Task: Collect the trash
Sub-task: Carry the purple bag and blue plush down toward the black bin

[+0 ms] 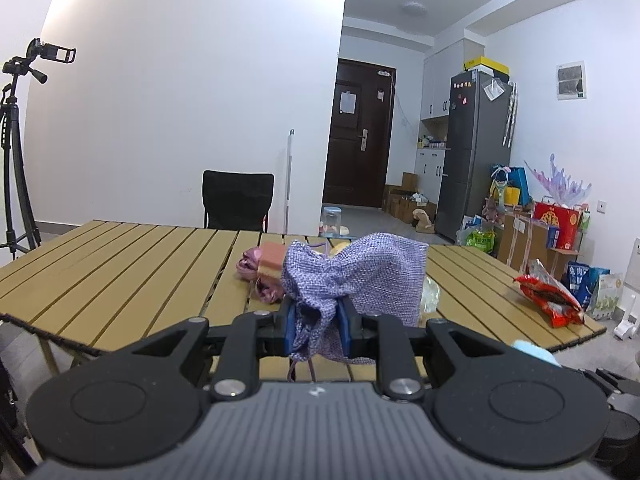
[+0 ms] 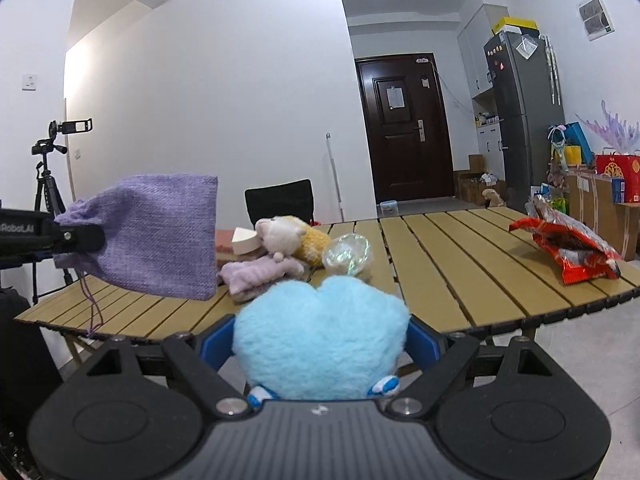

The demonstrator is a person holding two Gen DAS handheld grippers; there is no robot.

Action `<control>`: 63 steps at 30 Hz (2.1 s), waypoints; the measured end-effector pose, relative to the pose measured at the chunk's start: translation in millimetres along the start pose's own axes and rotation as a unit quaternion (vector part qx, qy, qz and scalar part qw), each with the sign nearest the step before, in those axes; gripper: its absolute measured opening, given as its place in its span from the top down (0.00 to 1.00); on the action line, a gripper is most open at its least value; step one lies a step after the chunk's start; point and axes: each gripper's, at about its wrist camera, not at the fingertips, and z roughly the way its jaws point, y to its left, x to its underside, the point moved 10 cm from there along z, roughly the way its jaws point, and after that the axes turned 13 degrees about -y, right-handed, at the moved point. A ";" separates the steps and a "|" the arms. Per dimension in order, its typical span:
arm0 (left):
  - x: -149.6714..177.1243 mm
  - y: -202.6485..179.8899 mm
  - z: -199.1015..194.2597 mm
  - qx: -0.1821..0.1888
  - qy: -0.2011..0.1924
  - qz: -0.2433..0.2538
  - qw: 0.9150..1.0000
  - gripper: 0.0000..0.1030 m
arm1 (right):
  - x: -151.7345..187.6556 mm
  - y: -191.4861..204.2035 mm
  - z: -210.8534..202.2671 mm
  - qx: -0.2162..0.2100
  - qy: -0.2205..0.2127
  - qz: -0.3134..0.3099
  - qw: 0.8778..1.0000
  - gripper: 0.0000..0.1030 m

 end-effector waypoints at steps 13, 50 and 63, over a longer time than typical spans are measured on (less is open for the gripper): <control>34.3 11.9 -58.0 -0.014 0.050 0.033 0.998 0.79 | 34.0 15.8 -48.8 -0.005 0.049 0.010 0.999 0.16; 158.6 95.4 -103.5 -0.095 0.231 0.045 0.967 0.79 | 147.7 -4.4 -82.1 0.047 0.219 0.039 0.974 0.16; 176.8 73.9 -54.0 -0.069 0.261 0.045 0.962 0.79 | 160.7 -38.9 -49.3 0.081 0.231 0.053 0.968 0.16</control>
